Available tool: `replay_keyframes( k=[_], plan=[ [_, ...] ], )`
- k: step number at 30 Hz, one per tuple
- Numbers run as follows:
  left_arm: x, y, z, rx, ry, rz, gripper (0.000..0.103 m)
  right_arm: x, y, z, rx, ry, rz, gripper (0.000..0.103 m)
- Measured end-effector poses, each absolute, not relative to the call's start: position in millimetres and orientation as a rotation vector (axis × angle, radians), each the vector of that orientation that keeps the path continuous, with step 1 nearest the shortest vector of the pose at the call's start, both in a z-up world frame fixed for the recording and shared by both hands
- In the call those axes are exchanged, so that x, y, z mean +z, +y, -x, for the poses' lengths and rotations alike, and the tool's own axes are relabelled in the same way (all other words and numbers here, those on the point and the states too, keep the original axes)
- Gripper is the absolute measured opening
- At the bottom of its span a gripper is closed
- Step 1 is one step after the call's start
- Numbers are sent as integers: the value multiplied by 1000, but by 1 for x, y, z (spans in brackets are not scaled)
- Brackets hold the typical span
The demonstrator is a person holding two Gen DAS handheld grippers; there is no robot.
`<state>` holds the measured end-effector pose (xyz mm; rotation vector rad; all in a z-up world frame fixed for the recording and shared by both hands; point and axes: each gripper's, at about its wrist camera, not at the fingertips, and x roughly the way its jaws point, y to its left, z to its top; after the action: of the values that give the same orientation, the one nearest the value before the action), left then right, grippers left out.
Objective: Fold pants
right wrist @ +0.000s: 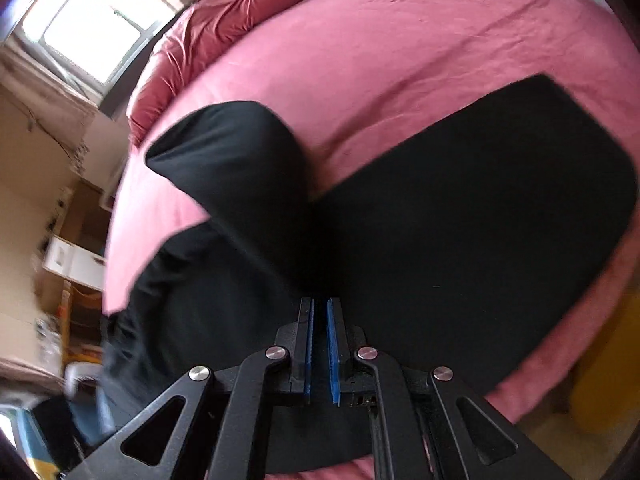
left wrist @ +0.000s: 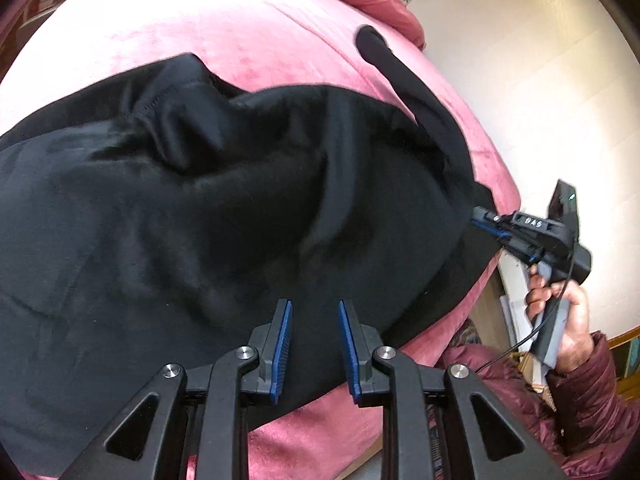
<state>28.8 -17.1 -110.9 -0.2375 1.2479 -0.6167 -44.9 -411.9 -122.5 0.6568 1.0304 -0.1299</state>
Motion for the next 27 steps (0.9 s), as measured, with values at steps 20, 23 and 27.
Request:
replay_keyframes(
  k=[20, 23, 27],
  plan=[
    [-122, -12, -28, -610, 1282, 291, 24, -126, -250, -144, -108, 1079, 441, 51],
    [-121, -10, -27, -613, 1278, 288, 24, -116, -271, -148, -158, 1064, 326, 8],
    [-122, -8, -28, -616, 1278, 292, 24, -76, -307, -128, -170, 972, 140, 7]
  ],
)
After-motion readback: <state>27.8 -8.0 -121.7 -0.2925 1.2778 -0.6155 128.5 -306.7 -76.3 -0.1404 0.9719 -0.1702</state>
